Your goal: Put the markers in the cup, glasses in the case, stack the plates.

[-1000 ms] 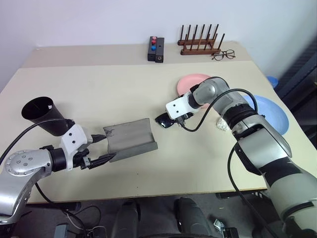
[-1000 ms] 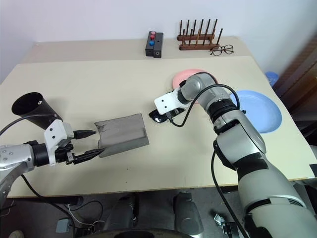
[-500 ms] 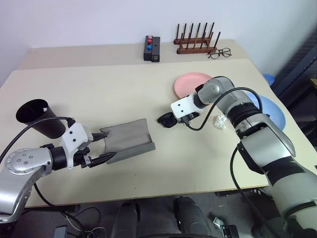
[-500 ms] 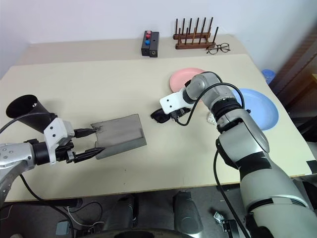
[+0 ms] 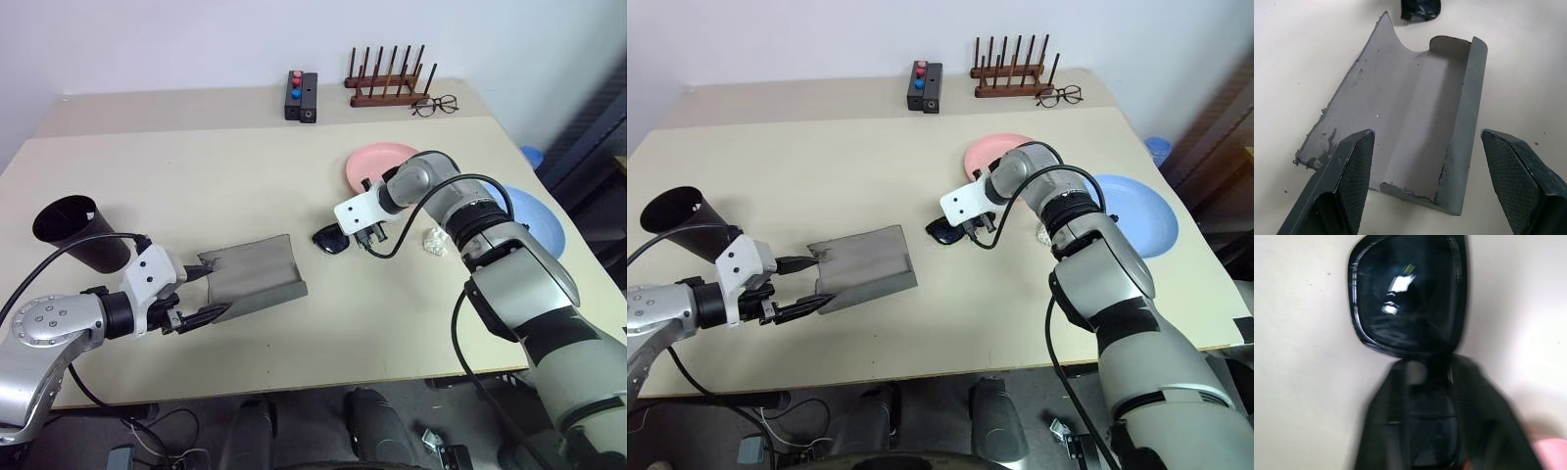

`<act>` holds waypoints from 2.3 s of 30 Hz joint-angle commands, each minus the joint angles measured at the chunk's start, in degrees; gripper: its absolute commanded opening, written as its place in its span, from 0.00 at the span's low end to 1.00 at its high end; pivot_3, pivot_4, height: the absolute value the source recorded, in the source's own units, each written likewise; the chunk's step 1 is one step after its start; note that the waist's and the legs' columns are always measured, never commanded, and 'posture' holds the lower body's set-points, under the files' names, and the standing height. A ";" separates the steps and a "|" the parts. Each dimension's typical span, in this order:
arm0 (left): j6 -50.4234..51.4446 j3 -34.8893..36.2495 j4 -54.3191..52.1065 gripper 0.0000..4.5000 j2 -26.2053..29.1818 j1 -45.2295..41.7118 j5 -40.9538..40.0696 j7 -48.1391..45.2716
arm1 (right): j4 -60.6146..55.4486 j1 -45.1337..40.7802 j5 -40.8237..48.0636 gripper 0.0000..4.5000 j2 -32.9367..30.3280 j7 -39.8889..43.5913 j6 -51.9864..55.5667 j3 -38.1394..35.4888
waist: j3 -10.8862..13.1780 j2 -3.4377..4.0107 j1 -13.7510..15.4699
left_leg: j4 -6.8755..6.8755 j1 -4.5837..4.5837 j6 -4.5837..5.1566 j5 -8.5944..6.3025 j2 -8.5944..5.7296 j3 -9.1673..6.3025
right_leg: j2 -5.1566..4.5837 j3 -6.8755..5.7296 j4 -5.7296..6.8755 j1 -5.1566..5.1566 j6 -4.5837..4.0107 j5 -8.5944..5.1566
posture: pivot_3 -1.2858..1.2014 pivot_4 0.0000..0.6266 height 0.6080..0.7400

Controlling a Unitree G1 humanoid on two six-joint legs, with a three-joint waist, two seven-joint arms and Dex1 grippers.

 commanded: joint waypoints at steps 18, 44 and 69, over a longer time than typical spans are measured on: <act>-2.00 1.68 2.96 0.79 -0.02 -2.36 -0.03 0.02 | -7.63 0.44 5.79 0.01 -2.67 7.48 1.35 -4.09 | 0.04 0.05 0.06 | 0.00 -0.01 0.00 0.00 0.00 0.00 | 0.00 0.00 0.00 -0.01 0.07 0.04 | 0.52 0.24 1.00; -8.91 15.86 9.67 0.79 -1.39 9.23 2.98 -1.40 | -81.57 22.93 17.15 0.01 1.87 9.03 64.38 -3.60 | 0.07 0.04 0.25 | 0.04 -0.16 -0.02 0.00 0.01 0.00 | 0.00 0.00 0.02 -0.24 -0.18 -0.10 | 0.52 0.24 1.00; -5.85 15.03 7.14 0.79 -0.32 8.17 2.56 -0.50 | -71.40 22.10 18.24 0.01 11.91 -7.87 73.62 3.89 | 0.06 0.00 0.17 | -0.06 -0.20 -0.02 0.00 0.02 0.00 | 0.00 0.00 0.01 -0.33 -0.18 -0.11 | 0.52 0.24 1.00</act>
